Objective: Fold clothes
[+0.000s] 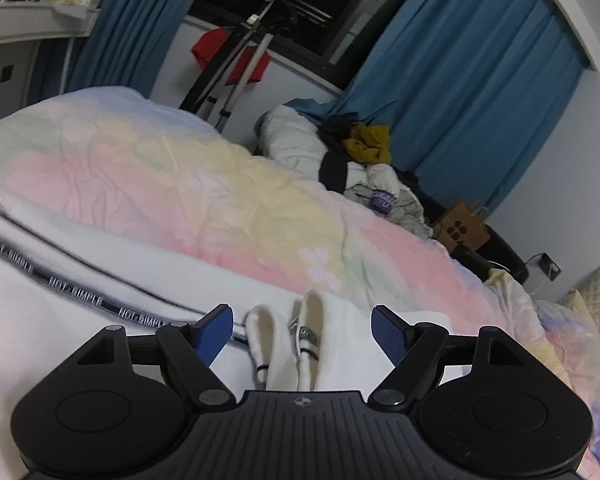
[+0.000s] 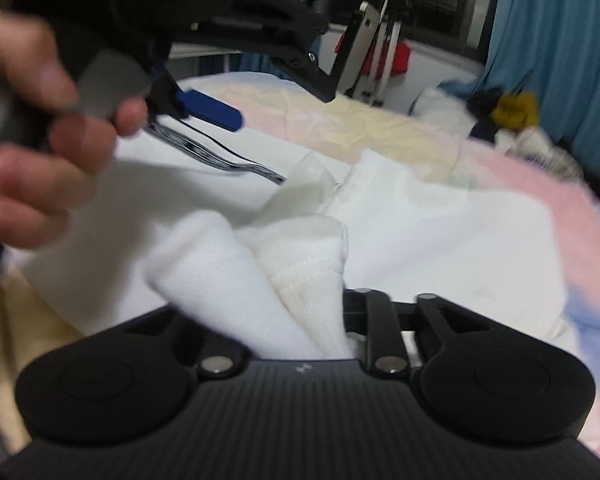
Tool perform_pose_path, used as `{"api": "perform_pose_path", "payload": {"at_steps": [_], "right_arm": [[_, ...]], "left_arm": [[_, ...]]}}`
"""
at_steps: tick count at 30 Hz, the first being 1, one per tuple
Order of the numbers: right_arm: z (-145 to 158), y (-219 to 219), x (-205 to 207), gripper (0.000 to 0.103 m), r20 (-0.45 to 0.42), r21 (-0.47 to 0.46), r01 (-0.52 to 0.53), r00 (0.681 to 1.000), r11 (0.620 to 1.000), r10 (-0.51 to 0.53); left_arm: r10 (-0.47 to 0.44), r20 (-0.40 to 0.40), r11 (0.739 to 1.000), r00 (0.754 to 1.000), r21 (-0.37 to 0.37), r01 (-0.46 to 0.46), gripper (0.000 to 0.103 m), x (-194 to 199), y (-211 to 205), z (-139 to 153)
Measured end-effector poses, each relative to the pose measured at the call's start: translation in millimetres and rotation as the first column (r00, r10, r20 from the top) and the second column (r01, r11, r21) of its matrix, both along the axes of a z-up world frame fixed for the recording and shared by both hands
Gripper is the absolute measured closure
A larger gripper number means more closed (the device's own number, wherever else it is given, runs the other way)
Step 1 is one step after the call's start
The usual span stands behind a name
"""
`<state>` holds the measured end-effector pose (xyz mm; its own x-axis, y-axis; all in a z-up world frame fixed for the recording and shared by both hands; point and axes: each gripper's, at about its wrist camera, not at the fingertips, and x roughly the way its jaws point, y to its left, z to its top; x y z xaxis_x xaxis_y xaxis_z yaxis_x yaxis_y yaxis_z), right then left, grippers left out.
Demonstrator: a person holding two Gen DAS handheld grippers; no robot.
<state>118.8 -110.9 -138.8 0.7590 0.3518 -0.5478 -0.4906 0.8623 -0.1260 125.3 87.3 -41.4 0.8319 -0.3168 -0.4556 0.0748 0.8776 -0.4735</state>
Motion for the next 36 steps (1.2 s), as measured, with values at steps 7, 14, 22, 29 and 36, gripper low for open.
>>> {"api": "perform_pose_path", "payload": {"at_steps": [7,14,22,29,36], "right_arm": [[23,-13,-27,0.033,-0.071,0.085,-0.129,0.988,0.988,0.135],[58,-45,-34,0.033,-0.081,0.210,-0.129,0.986,0.969,0.149],[34,-33,-17,0.039,-0.169,0.058,-0.155,0.972,0.986,0.163],[27,-28,-16,0.083,-0.157,0.057,-0.152,0.975,0.987,0.159],[50,-30,-31,0.085,-0.036,0.166,-0.206,0.976,0.964,0.215]], "left_arm": [[-0.126,0.003,0.992,0.992,0.002,0.126,0.024,32,-13,3],[-0.250,-0.097,0.968,0.964,-0.021,0.249,0.032,76,-26,-29],[-0.320,-0.159,0.948,0.934,-0.050,0.316,0.054,101,-31,-65],[-0.272,-0.132,0.961,0.953,-0.083,0.262,0.094,102,-19,-58],[-0.205,-0.052,0.973,0.977,-0.117,0.198,0.095,81,2,-20]]}}
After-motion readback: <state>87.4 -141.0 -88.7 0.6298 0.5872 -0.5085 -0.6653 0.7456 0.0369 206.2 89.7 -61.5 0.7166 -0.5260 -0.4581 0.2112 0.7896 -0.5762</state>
